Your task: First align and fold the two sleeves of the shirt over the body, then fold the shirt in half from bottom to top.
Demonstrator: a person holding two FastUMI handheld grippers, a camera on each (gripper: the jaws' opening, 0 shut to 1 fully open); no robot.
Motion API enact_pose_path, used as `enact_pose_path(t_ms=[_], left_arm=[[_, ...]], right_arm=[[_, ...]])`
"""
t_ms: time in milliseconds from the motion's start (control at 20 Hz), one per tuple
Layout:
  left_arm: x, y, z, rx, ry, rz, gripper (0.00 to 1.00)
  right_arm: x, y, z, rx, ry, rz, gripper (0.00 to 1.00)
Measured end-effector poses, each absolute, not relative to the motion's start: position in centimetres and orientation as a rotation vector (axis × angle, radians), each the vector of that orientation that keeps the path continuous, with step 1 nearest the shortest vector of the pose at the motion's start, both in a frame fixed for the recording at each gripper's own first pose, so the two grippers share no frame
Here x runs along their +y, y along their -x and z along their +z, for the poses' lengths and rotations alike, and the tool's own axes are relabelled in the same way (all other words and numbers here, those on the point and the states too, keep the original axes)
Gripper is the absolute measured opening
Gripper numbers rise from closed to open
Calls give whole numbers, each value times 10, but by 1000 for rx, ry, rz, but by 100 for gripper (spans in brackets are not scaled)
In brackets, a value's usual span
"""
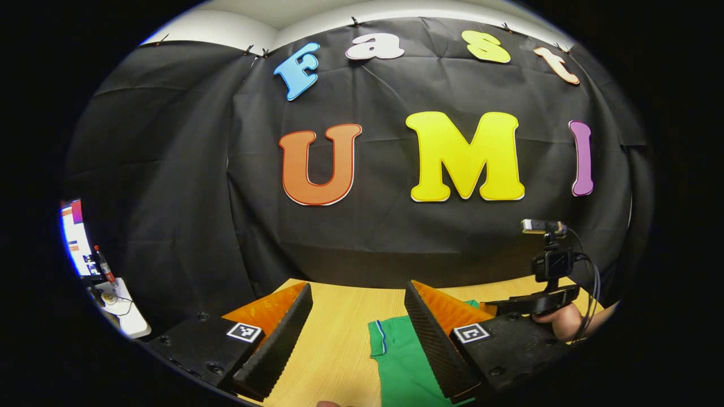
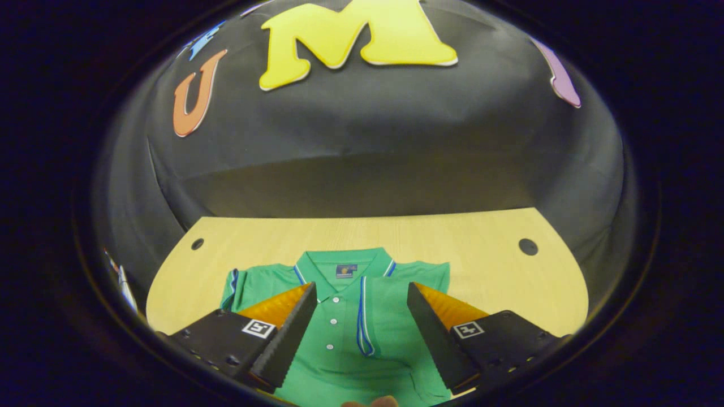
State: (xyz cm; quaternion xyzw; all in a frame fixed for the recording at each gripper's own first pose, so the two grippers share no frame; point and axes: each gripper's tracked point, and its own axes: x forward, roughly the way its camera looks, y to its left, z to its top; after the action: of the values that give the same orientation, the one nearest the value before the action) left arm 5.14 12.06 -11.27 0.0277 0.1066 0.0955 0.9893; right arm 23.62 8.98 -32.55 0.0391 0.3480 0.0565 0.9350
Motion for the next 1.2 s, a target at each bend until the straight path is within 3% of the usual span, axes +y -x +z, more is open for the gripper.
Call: enact_pose_path(t_ms=[250, 550, 650, 700, 1200], left_arm=[[120, -76, -160, 301, -22, 98, 100], [109, -106, -278, 552, -7, 4, 100], [115, -114, -312, 615, -14, 6, 100], [117, -119, -326, 640, -16, 7, 100], [135, -165, -434, 750, -63, 0, 100]], right_arm=[[72, -185, -245, 598, -33, 137, 96], [25, -107, -194, 556, 2, 82, 96], [12, -92, -188, 554, 12, 56, 92], [5, -86, -187, 555, 21, 42, 96], [-49, -47, -205, 625, 13, -127, 96]])
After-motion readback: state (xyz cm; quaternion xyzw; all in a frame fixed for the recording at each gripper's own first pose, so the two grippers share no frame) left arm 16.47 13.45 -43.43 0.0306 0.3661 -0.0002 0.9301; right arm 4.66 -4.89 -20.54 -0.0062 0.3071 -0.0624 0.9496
